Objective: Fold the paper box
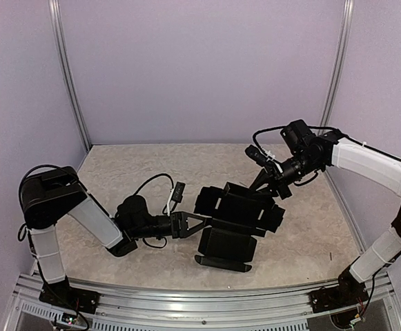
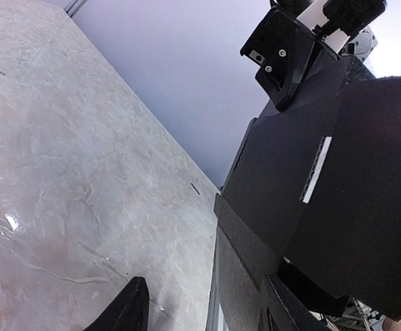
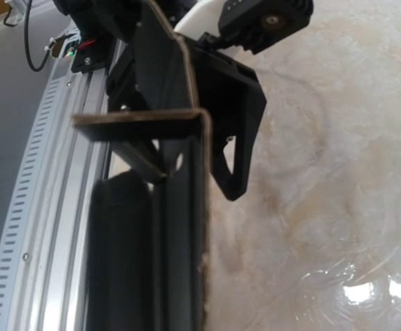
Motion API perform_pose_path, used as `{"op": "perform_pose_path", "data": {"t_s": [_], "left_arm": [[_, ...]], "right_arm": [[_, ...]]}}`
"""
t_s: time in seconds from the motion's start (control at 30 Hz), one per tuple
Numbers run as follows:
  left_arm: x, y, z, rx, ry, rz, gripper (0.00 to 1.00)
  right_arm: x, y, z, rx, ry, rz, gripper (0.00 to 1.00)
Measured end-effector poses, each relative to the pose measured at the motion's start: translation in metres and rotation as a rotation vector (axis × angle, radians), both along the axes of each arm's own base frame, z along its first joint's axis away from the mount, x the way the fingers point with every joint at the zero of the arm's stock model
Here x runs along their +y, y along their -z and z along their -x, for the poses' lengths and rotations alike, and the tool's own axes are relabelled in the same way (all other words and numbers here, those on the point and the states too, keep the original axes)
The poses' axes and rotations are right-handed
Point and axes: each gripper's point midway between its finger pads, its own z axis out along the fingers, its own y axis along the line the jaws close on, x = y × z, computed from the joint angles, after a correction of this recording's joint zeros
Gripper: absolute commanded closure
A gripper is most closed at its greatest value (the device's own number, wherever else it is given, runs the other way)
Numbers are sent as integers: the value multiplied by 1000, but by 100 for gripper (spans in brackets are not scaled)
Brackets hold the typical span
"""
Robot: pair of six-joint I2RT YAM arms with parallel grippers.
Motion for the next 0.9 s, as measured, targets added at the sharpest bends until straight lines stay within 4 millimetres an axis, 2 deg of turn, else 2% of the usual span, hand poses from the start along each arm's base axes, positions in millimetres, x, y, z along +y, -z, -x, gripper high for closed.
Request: {"op": "perform_pose_path", "data": {"t_s": [0.27, 0.57, 0.9], "left_arm": [[-3, -2, 4, -3, 6, 4, 46], [12, 0, 6, 8, -42, -9, 45], [-2, -19, 8, -15, -24, 35, 45]], "right_arm": [[0, 0, 0, 0, 3, -1, 100], [0, -4, -2, -21, 9, -5, 100], [-2, -4, -3, -34, 17, 3, 100]]}}
